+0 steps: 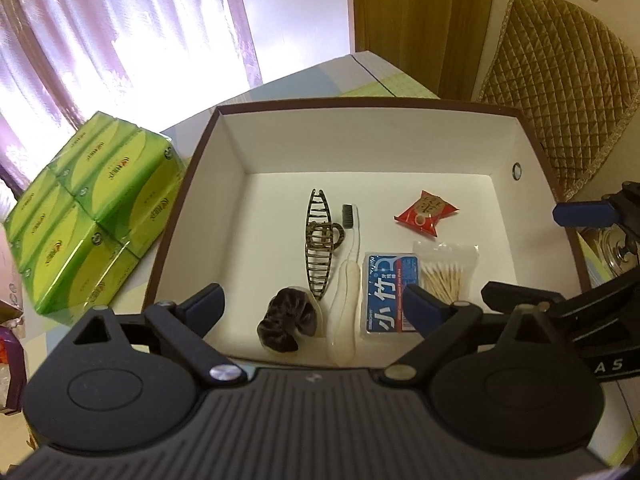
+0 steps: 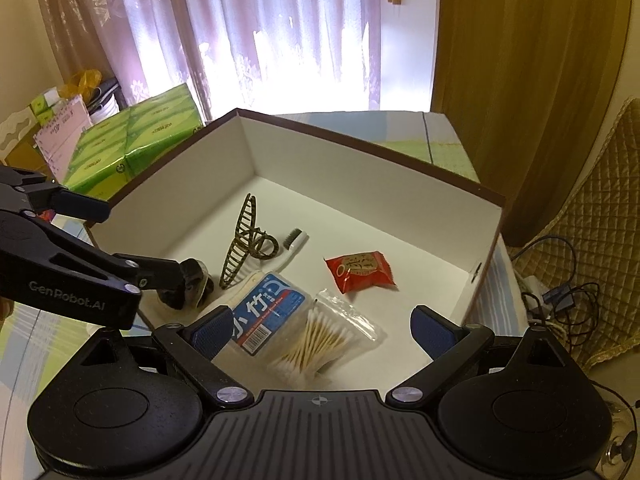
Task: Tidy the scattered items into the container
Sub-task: 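Withdraw both tools from the box toward the white holder and green tube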
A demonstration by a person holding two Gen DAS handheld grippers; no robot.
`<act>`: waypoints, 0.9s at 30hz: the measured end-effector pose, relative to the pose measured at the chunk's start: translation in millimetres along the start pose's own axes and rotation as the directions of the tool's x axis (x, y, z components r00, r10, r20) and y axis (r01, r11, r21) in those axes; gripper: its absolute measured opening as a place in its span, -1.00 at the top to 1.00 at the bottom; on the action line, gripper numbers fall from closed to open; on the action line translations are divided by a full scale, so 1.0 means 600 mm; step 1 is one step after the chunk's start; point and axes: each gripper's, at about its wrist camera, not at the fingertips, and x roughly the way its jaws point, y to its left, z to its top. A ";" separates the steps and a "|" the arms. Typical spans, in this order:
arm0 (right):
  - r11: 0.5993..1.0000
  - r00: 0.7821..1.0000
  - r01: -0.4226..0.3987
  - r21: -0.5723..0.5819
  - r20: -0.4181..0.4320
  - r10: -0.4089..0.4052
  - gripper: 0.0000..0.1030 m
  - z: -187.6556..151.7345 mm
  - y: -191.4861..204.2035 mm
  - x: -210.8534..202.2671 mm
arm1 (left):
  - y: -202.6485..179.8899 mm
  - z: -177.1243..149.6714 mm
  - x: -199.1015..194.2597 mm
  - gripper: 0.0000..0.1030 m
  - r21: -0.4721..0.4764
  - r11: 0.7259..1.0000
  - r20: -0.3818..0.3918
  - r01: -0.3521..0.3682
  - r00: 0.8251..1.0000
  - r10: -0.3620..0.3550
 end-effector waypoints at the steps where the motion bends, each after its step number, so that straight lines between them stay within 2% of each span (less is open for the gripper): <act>1: 1.000 1.000 0.006 -0.002 0.003 -0.006 -0.94 -0.002 0.001 -0.004 | -0.001 -0.003 -0.006 -0.82 0.001 1.000 0.005 -0.002 1.000 0.002; 10: 0.997 0.996 0.078 0.031 0.042 -0.079 -0.94 -0.028 0.021 -0.053 | -0.006 -0.029 -0.057 -0.84 0.021 1.000 0.052 0.005 0.999 -0.006; 15: 0.984 0.982 0.168 0.056 0.078 -0.172 -0.94 -0.045 0.050 -0.087 | -0.002 -0.047 -0.092 -0.85 0.049 0.999 0.093 0.017 0.995 -0.022; 18: 0.980 0.975 0.192 0.060 0.102 -0.197 -0.94 -0.053 0.071 -0.105 | 0.010 -0.058 -0.115 -0.86 0.054 0.998 0.113 0.033 0.993 -0.039; 22: 0.978 0.967 0.182 0.102 0.161 -0.197 -0.94 -0.062 0.095 -0.131 | 0.039 -0.078 -0.144 -0.91 0.053 0.998 0.141 0.028 0.989 -0.036; 27: 0.980 0.958 0.127 0.154 0.235 -0.162 -0.94 -0.076 0.119 -0.161 | 0.085 -0.111 -0.173 -0.91 0.027 0.999 0.170 0.027 0.985 -0.031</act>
